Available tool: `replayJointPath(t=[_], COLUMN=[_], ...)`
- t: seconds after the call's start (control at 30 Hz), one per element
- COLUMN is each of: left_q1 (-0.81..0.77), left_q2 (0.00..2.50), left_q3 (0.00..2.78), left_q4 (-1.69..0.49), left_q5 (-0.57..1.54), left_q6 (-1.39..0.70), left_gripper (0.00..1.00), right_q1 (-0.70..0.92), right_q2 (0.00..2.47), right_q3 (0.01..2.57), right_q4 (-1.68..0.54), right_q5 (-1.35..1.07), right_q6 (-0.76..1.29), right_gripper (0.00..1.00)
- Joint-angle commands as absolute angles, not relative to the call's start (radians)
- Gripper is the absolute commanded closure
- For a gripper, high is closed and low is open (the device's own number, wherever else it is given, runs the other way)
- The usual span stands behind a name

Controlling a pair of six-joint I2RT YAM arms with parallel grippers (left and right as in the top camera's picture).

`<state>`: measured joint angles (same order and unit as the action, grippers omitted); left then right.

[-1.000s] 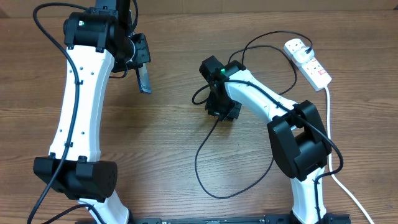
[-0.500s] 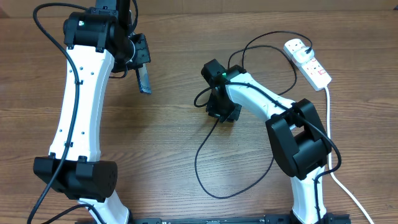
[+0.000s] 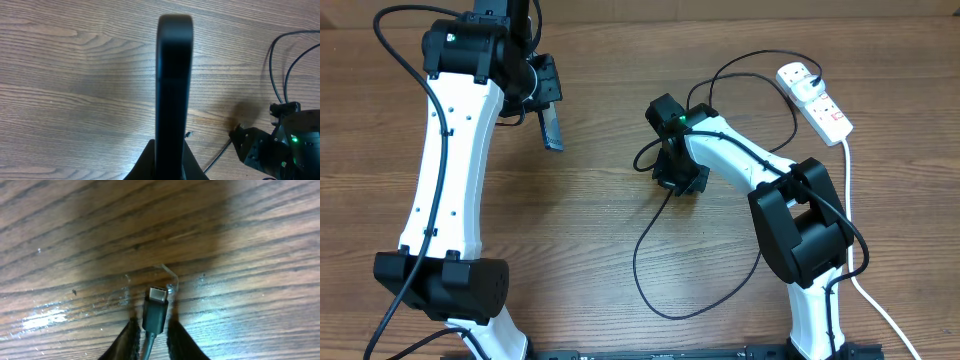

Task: Plug charger to phone and switch on socket

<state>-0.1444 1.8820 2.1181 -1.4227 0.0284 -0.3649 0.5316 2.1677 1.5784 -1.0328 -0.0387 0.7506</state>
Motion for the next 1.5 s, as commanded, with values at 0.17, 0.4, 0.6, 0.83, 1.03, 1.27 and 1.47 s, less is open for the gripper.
replayJointPath(t=[0.17, 0.4, 0.6, 0.83, 1.03, 1.27, 1.47], left_q1=[-0.158, -0.157, -0.155, -0.088, -0.003, 0.023, 0.018], left_q2=[1.877, 1.877, 1.877, 1.876, 1.876, 1.876, 1.876], left_q3=[2.123, 2.123, 2.123, 2.126, 2.126, 2.126, 2.125], left_q4=[-1.415, -1.389, -1.342, -1.191, -1.092, -1.096, -1.14], left_q5=[0.024, 0.124, 0.231, 0.607, 0.941, 1.03, 1.035], left_q6=[-0.375, -0.374, -0.374, -0.374, -0.374, -0.332, -0.263], left_gripper=[0.96, 0.96, 0.96, 0.96, 0.96, 0.96, 0.96], right_q1=[0.537, 0.511, 0.507, 0.509, 0.511, 0.512, 0.518], right_q2=[2.222, 2.167, 2.019, 1.814, 1.729, 1.711, 1.711], right_q3=[1.577, 1.66, 1.69, 1.69, 1.69, 1.69, 1.69], right_q4=[-1.024, -1.061, -1.081, -1.139, -1.135, -1.129, -1.116], right_q5=[-0.078, -0.194, -0.303, -0.413, -0.636, -0.833, -0.833], right_q6=[0.754, 0.68, 0.619, 0.468, 0.321, 0.173, 0.16], right_gripper=[0.96, 0.96, 0.96, 0.96, 0.96, 0.96, 0.96])
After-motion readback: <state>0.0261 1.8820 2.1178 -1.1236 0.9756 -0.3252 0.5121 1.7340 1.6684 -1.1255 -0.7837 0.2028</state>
